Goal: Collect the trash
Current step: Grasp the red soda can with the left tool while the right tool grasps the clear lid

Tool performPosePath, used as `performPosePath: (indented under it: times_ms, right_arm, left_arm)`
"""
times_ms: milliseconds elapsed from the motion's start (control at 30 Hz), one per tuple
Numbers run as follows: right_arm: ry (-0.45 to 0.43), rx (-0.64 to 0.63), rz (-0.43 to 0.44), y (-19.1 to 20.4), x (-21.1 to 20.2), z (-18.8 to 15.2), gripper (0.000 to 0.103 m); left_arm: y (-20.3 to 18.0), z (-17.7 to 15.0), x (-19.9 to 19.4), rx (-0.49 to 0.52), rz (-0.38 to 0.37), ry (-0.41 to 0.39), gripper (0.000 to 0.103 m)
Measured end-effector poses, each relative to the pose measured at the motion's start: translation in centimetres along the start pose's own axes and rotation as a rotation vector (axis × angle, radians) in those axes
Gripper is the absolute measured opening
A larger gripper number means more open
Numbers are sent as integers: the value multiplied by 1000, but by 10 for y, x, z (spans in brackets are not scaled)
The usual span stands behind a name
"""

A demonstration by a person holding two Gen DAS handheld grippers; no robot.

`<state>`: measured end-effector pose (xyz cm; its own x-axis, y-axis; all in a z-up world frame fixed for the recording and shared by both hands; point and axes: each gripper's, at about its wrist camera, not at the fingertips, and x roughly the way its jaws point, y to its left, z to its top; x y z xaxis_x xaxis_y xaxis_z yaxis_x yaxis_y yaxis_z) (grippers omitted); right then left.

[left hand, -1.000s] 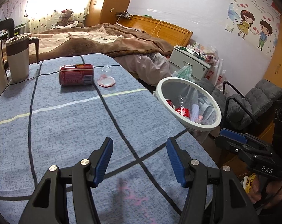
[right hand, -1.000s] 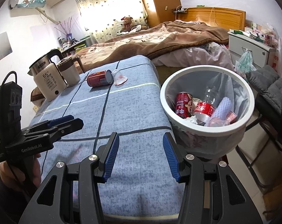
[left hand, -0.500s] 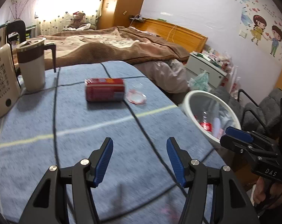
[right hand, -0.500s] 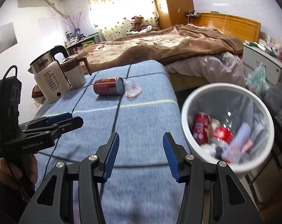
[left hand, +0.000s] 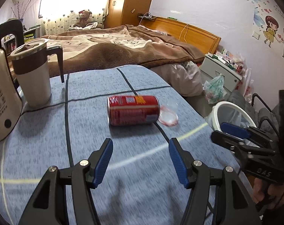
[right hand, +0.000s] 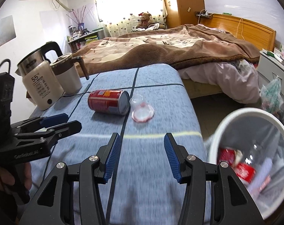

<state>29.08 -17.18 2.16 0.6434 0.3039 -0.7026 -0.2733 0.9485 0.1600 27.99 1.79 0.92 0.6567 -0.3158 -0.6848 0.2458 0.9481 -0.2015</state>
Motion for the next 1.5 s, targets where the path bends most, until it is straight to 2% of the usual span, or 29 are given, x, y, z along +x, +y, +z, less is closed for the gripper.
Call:
performPosePath:
  times_ms: [333, 500, 567, 633, 933, 1233, 1400, 1500]
  right_arm:
    - [26, -18, 14, 1, 66, 26, 50]
    - [33, -18, 18, -1, 85, 31, 50]
    - [38, -16, 32, -2, 88, 33, 40]
    - [31, -19, 39, -3, 88, 35, 36]
    - [29, 17, 41, -12, 69, 26, 35]
    - [25, 48, 40, -29, 46, 14, 35]
    - [24, 69, 48, -36, 42, 10, 35]
    - [19, 72, 45, -38, 38, 8, 35]
  left_arm:
    - [25, 20, 25, -43, -2, -8, 70]
    - [28, 24, 31, -48, -10, -15, 74]
    - [28, 25, 33, -48, -13, -17, 74]
    - [26, 27, 34, -47, -16, -21, 75]
    - [0, 35, 50, -1, -4, -25, 88]
    - [-13, 38, 63, 43, 77, -30, 95]
    - [-14, 42, 77, 40, 128, 3, 95]
    - [-7, 41, 85, -13, 119, 42, 94]
